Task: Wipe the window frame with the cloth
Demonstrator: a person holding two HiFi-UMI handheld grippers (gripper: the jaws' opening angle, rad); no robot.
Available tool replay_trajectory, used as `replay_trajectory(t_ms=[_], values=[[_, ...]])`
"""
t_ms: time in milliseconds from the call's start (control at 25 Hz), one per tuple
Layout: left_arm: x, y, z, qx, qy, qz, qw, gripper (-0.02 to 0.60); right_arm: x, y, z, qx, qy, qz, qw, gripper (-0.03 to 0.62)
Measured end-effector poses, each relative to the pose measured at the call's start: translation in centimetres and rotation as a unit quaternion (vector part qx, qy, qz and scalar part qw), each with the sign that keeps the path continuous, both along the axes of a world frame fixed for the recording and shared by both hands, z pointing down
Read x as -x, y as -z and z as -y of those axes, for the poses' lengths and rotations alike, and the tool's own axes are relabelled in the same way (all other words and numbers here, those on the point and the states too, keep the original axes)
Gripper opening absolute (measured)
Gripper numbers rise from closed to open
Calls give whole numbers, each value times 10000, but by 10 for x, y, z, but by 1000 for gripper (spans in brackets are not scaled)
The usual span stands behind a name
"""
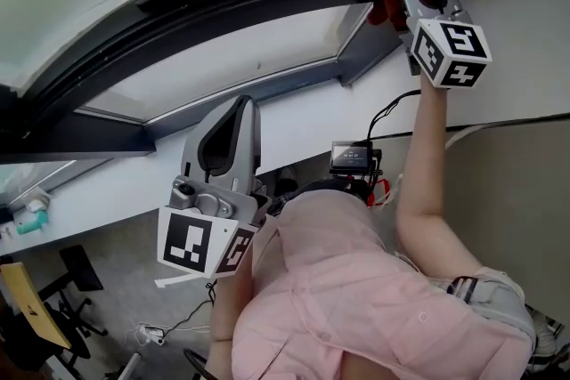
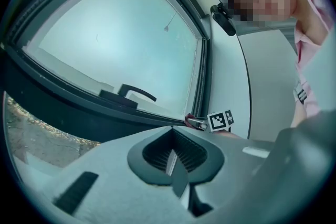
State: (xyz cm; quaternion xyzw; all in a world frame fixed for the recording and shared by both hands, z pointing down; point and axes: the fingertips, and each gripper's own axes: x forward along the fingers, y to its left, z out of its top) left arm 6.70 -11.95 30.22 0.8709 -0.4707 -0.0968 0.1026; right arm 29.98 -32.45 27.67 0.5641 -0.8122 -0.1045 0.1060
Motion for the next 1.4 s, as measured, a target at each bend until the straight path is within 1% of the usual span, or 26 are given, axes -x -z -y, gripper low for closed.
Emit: replay_trajectory(t_ms=[120, 280, 320, 400, 480, 560, 640, 720, 800, 960, 1120, 1240, 1400], values=[[21, -6, -11, 84, 215, -30, 9997, -3, -1, 0, -2, -78, -327, -86, 9994, 61], [54, -17, -27, 234, 510, -51, 9984, -3, 0, 2, -11, -179, -815, -399, 9957, 63], [62, -20, -32, 281, 568, -60, 9980, -3, 2, 1, -17, -171, -893, -397, 9951, 63], [78, -25, -39, 370, 634, -68, 9973, -3, 9, -1, -32, -112, -902, -223, 9956, 63], [91, -29, -45, 445, 628, -63, 9970, -3, 25, -5, -50, -10, -716, 172, 9973, 63], [102, -32, -50, 522, 560, -47, 9971, -3, 47, -9, -70, 79, -366, 724, 9967, 63], [111, -35, -56, 610, 457, -26, 9971, -3, 71, -12, -90, 129, -11, 1243, 9922, 63], [118, -38, -62, 676, 349, -10, 9971, -3, 93, -18, -109, 198, 216, 1523, 9879, 61], [125, -41, -65, 709, 255, 2, 9972, -3, 113, -24, -125, 261, 354, 1536, 9872, 61], [138, -45, -70, 755, 147, -4, 9970, -3, 155, -40, -142, 434, 619, 1354, 9879, 61], [151, -45, -74, 719, 174, 104, 9972, -3, 196, -47, -143, 665, 959, 1478, 9821, 61], [167, -46, -78, 726, 275, 115, 9969, -3, 221, -52, -141, 751, 1100, 1389, 9813, 61], [197, -46, -84, 719, 581, 87, 9957, -3, 251, -55, -134, 788, 1233, 1220, 9817, 61]])
